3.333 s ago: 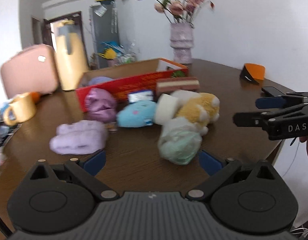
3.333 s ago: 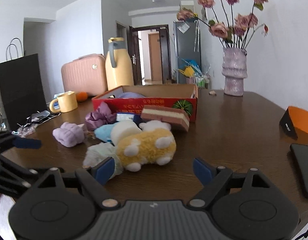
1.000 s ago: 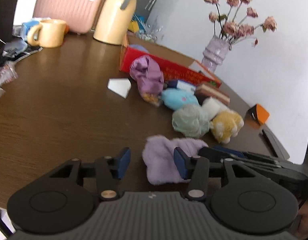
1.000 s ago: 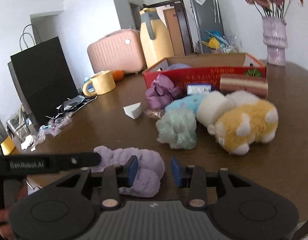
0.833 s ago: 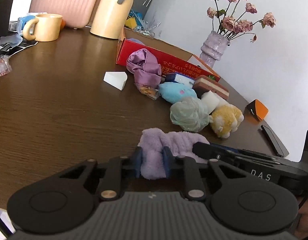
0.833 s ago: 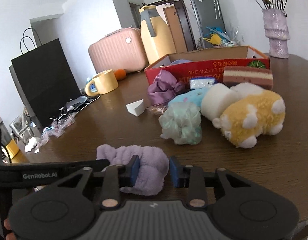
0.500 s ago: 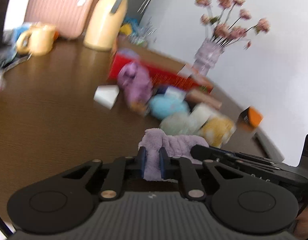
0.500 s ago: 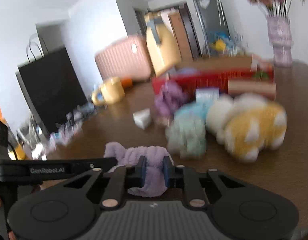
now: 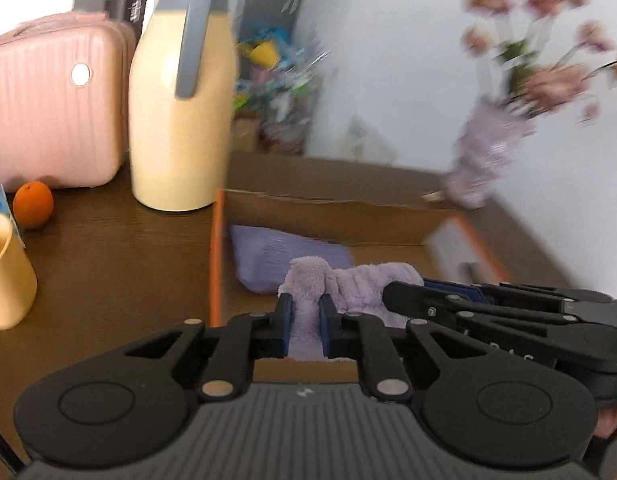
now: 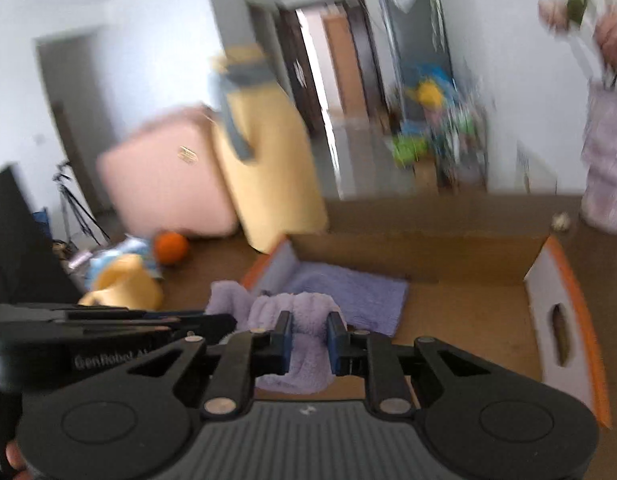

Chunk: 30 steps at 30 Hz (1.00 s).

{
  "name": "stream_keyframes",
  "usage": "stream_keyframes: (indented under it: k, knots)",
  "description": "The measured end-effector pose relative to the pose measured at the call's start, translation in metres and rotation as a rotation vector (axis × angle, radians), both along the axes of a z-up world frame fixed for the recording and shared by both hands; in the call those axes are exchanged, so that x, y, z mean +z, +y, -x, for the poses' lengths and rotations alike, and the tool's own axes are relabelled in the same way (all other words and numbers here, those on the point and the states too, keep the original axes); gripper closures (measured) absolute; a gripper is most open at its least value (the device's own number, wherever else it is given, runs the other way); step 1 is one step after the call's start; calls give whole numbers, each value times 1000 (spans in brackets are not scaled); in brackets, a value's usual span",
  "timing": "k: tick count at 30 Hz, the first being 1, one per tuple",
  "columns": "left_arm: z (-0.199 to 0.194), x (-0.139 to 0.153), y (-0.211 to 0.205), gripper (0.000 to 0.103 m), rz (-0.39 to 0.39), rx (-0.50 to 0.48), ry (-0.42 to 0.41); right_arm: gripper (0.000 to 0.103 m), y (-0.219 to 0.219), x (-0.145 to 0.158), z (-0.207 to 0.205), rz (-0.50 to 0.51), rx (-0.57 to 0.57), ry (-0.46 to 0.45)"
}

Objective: Organize soft objects
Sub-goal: 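Lower the lilac hair band into the box and open the right tool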

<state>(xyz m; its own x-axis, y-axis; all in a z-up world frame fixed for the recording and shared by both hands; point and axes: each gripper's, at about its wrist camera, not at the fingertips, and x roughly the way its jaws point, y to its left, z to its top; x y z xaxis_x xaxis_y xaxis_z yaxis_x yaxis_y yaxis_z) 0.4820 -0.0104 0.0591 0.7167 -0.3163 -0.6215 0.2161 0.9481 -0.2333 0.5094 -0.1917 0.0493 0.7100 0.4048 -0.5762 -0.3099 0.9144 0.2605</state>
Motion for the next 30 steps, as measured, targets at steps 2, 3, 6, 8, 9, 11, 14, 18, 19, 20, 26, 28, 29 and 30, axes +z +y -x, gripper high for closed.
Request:
stream_keyframes:
  k: [2, 3, 6, 8, 9, 11, 14, 18, 19, 20, 26, 28, 29, 30]
  knots:
    - [-35, -14, -5, 88, -60, 28, 34, 86, 6, -19, -40, 4, -10, 82]
    - [-50, -22, -10, 87, -98, 30, 49, 86, 9, -27, -54, 5, -19, 108]
    - [-83, -46, -16, 85, -177, 37, 97, 82, 18, -49, -81, 17, -24, 182]
    - [-90, -56, -16, 82, -198, 48, 107, 82, 27, -56, -87, 55, -22, 193]
    - [-90, -59, -16, 82, -197, 45, 107, 82, 28, -57, -89, 70, -25, 187]
    - [-89, -60, -13, 82, -186, 44, 94, 76, 30, -56, -87, 98, -26, 166]
    - [-85, -55, -9, 75, -179, 42, 84, 71, 20, -44, -78, 92, -40, 137]
    - [-67, -33, -5, 69, -199, 61, 43, 69, -4, -8, -54, 98, -49, 68]
    - [-59, -23, -3, 67, -199, 68, 29, 68, -11, 4, -43, 105, -49, 45]
    - [-53, -15, -1, 64, -198, 70, 16, 64, -18, 14, -34, 111, -54, 26]
    - [18, 41, 25, 53, -244, 88, -99, 56, -82, 65, 40, 161, -129, -87]
    - [41, 54, 36, 52, -263, 107, -127, 56, -100, 74, 63, 166, -161, -105]
    - [53, 61, 41, 51, -268, 117, -136, 56, -107, 77, 72, 161, -170, -108]
    - [62, 67, 44, 50, -268, 124, -143, 56, -113, 80, 81, 152, -176, -110]
